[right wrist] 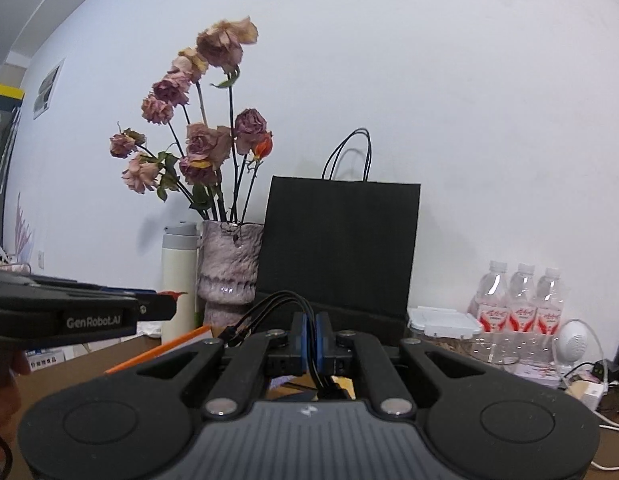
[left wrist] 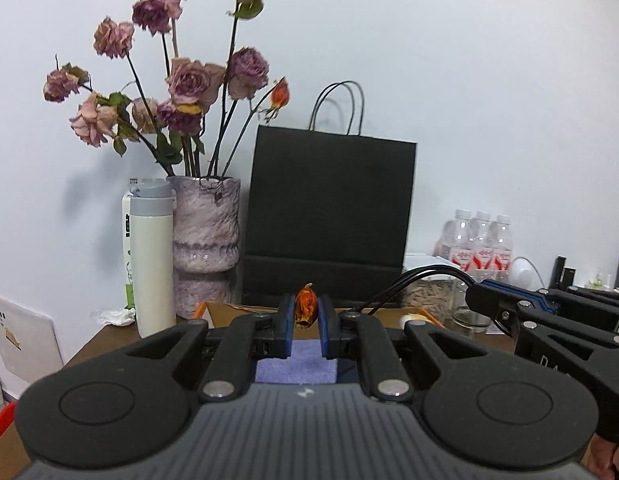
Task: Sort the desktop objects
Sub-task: 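Carry candy in left tool and cable in right tool over box, then open left tool to drop candy while right tool releases cable into box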
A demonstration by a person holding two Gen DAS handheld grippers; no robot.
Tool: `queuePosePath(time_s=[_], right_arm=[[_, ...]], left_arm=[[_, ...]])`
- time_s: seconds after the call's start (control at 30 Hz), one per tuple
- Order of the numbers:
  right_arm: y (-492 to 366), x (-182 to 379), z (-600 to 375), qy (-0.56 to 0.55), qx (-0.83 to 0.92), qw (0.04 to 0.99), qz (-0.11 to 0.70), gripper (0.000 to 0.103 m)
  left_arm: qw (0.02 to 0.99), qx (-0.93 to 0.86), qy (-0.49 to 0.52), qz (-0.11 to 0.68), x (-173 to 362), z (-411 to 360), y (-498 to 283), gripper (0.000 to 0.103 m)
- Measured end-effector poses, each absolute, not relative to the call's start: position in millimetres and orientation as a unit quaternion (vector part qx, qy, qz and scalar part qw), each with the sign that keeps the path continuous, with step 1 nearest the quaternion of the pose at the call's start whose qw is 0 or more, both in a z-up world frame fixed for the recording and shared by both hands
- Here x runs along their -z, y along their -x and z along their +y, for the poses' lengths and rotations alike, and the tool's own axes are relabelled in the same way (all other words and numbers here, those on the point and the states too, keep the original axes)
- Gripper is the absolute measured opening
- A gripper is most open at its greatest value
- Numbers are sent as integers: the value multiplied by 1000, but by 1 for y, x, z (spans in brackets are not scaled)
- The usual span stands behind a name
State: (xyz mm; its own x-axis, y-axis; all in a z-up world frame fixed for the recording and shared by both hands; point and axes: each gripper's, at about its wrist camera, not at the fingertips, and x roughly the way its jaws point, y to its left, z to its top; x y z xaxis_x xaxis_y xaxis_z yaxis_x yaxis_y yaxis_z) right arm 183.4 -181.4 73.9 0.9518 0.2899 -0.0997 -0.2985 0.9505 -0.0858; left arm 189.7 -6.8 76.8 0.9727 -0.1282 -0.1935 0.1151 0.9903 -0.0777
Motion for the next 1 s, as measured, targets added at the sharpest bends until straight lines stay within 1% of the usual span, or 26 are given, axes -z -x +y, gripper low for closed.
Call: queuePosePath(time_s=[0.2, 0.23, 0.4, 0.63, 0.8, 0.87, 0.93, 0.97, 1.0], right_arm=[[-228, -58, -168, 46, -158, 984, 65, 3], [-233, -55, -166, 45, -161, 984, 68, 1], [-263, -39, -159, 58, -157, 982, 90, 1], [-283, -21, -162, 58, -156, 977, 130, 1], [-281, -17, -161, 63, -156, 977, 134, 1], [-281, -16, -161, 64, -157, 976, 136, 1], [-280, -15, -162, 63, -158, 976, 138, 1], [-280, -15, -162, 62, -159, 976, 138, 1], [-279, -15, -162, 60, -159, 976, 138, 2]], left_arm=[[992, 54, 23, 109, -68, -4, -229, 13], [992, 57, 19, 114, -66, -5, -236, 13], [988, 56, 5, 141, -49, -8, -265, 13], [982, 55, 0, 178, -25, -8, -289, 13], [979, 60, -2, 197, -14, -8, -292, 13], [978, 61, -5, 200, -11, -10, -292, 14], [978, 61, -8, 202, -8, -11, -291, 18], [978, 62, -7, 201, -7, -11, -291, 24], [978, 61, -8, 201, -6, -12, -291, 28]])
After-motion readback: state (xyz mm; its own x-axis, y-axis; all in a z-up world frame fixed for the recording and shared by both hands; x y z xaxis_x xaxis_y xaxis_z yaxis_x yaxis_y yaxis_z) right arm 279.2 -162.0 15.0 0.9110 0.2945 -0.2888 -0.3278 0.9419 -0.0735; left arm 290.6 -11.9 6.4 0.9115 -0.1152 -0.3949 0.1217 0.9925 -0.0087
